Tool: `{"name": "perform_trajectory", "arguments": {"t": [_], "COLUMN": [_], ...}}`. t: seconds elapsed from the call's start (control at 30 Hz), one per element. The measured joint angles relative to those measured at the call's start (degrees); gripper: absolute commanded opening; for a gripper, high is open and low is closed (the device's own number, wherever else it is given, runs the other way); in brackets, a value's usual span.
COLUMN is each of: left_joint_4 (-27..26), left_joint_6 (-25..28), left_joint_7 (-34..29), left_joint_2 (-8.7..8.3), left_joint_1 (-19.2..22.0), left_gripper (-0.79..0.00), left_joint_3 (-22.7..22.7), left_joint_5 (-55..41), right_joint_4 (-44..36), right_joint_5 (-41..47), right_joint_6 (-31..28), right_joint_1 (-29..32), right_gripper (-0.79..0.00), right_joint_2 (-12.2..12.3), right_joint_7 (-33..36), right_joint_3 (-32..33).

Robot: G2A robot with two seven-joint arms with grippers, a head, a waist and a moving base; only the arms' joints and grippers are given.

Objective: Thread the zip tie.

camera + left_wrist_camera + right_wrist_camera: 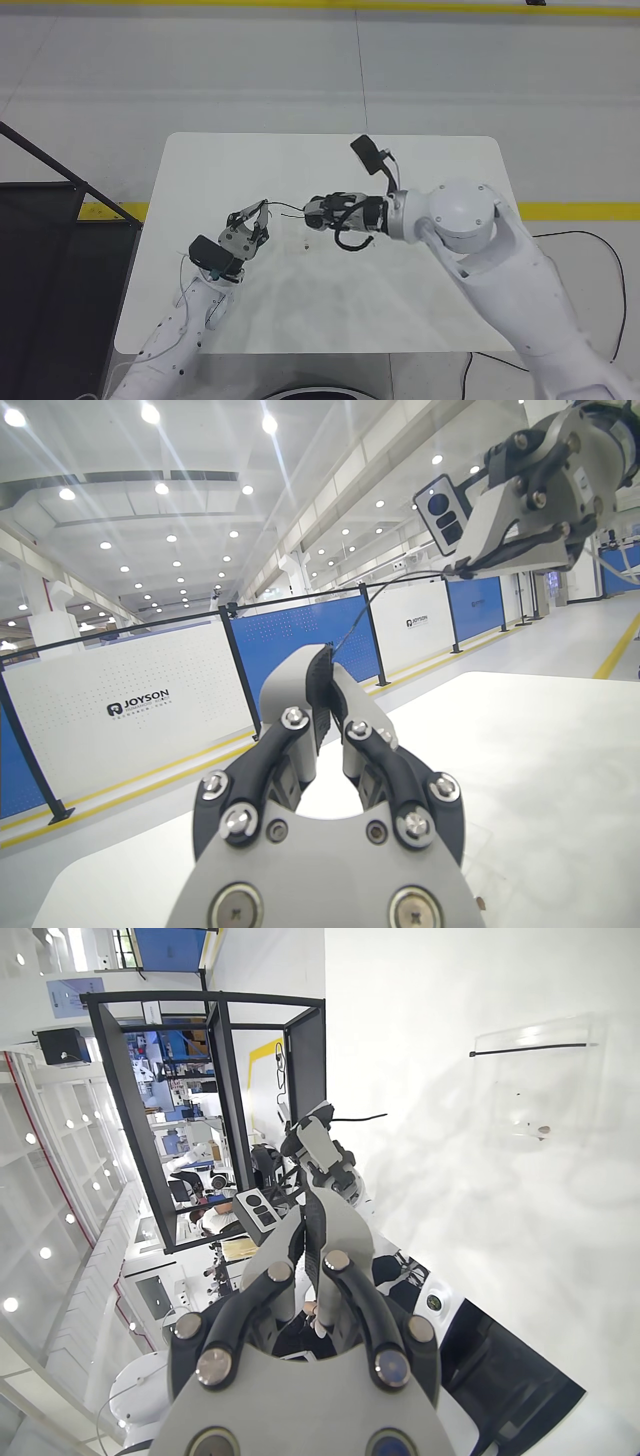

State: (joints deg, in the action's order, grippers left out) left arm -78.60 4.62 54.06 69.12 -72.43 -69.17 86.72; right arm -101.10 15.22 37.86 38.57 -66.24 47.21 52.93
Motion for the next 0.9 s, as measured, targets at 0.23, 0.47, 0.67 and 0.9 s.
{"name": "perform_trajectory", "arguments": {"t": [0.23, 0.47, 0.67, 0.9], "left_joint_4": [-1.55, -2.01, -2.17, -2.26], "left_joint_6": [4.55, 10.15, 16.31, 18.62], "left_joint_7": [0.29, 2.17, 4.05, 4.85], "left_joint_2": [-0.52, -1.21, -1.93, -2.18], "left_joint_1": [-1.04, -1.56, -1.71, -1.99], "left_gripper": [-0.785, -0.785, -0.785, -0.785], "left_joint_3": [-1.94, -3.68, -4.42, -4.57], "left_joint_5": [0.32, 2.03, 4.80, 5.42], "right_joint_4": [-1.14, -2.65, -4.00, -4.46], "right_joint_5": [-1.22, -1.60, -2.73, -3.19], "right_joint_6": [0.31, 0.61, 2.87, 3.93], "right_joint_1": [1.70, 4.08, 5.84, 6.25], "right_gripper": [-0.785, -0.785, -0.785, -0.785], "right_joint_2": [0.79, 2.16, 3.71, 4.02], "right_joint_7": [1.17, 5.69, 12.33, 12.92], "right_joint_3": [1.72, 5.05, 7.62, 8.24]}}
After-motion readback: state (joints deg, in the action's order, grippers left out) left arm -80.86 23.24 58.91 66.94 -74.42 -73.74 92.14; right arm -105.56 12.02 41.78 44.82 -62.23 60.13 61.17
